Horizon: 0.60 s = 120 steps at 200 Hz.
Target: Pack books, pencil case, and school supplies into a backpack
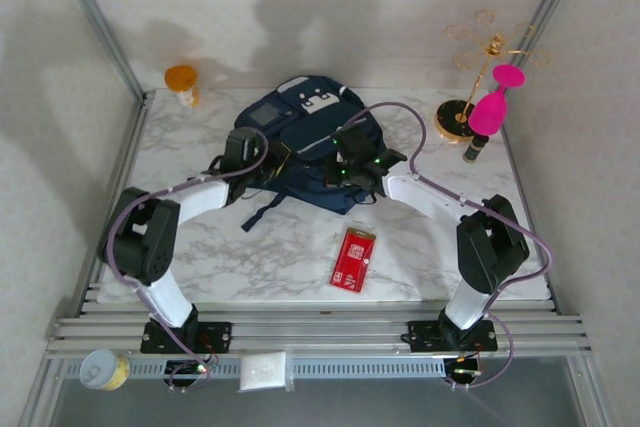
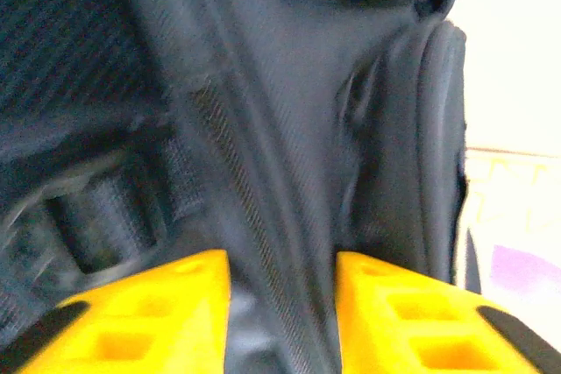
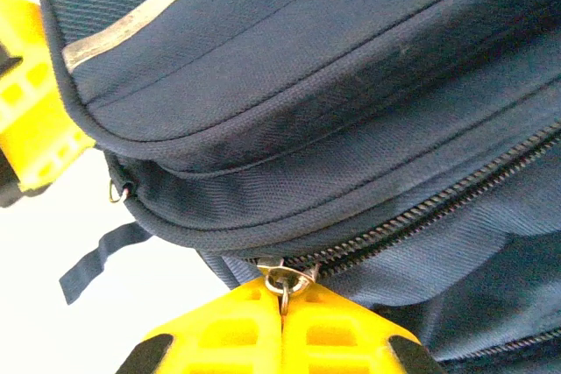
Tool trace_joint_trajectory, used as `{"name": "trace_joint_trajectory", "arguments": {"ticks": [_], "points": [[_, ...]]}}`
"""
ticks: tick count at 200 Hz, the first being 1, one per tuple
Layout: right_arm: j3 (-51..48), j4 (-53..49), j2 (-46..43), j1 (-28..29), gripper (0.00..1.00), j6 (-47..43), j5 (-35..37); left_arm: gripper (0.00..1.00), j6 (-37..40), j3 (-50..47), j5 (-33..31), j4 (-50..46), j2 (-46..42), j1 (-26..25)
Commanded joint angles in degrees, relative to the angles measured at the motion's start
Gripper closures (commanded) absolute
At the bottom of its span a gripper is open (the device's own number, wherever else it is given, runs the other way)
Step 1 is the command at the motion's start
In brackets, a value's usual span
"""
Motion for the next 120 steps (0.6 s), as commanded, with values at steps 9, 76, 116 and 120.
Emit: {"name": "trace_joint_trajectory", "arguments": {"ticks": [9, 76, 116, 120], "points": [[2.0, 2.7, 0.4, 1.0, 1.0, -2.2, -2.5, 0.51, -12.4, -8.2, -3.2, 8.7, -7.5, -7.6], [-3.3, 8.0, -1.3, 1.1, 1.0, -2.8, -4.5, 0.59, -22.0, -3.1, -15.1, 10.6, -2.5, -15.3], [-4.5, 8.9, -2.1, 1.1, 1.0, -3.2, -4.2, 0.65, -27.4, -6.7, -20.9, 14.1, -3.3, -15.7], [-4.6, 9.3, -2.1, 1.1, 1.0, -3.5, -4.5, 0.65, -27.9, -6.7, -21.0, 13.9, -3.2, -15.7]]}}
